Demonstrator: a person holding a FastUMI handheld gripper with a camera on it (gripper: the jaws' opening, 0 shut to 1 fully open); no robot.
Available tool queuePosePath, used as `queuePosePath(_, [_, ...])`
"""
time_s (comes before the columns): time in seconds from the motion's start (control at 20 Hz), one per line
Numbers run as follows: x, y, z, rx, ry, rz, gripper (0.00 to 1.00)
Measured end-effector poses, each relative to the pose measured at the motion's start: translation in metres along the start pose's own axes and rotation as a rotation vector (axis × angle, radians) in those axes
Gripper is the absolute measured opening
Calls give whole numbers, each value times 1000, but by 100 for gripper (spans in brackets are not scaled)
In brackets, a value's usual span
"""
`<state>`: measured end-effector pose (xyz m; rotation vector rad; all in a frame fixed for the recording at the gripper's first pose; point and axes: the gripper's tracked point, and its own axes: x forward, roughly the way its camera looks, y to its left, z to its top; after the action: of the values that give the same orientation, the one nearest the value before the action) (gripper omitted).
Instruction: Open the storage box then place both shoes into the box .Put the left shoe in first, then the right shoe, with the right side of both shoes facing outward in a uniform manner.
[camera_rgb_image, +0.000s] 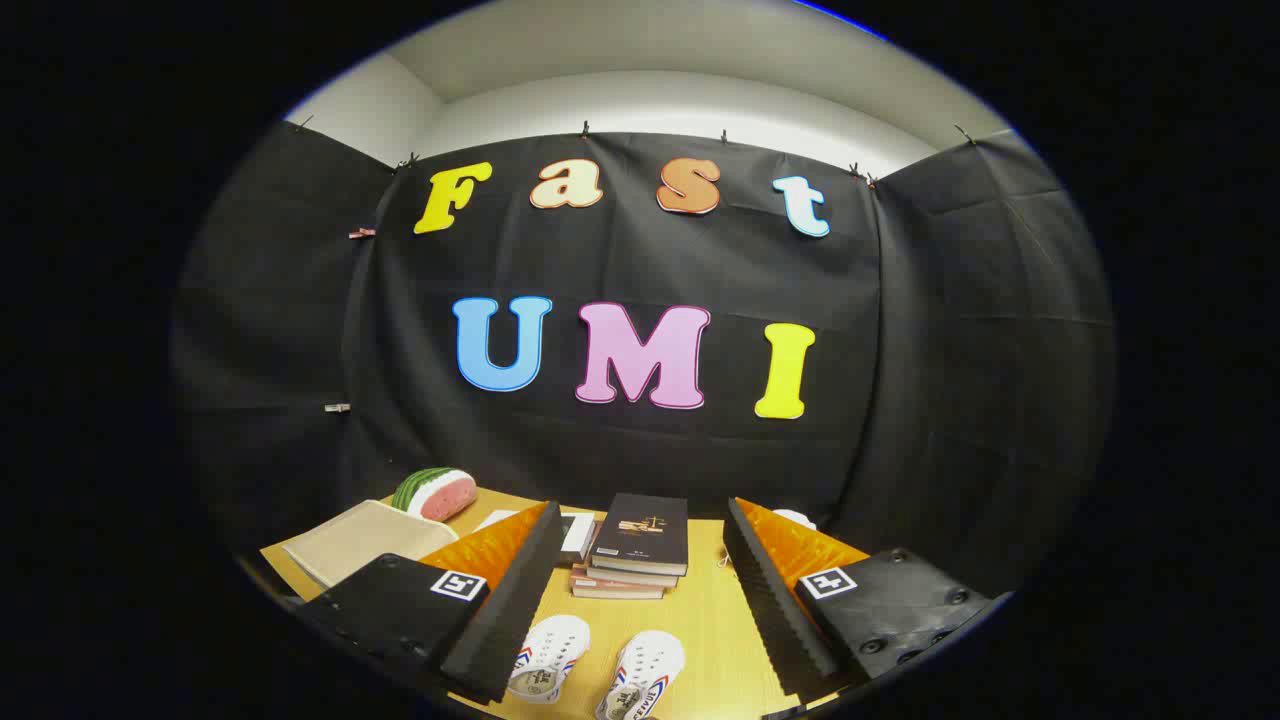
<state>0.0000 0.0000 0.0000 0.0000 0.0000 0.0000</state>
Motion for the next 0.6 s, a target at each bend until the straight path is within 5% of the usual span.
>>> queuePosePath(0.6, [1, 14, 2, -25, -14, 19, 98])
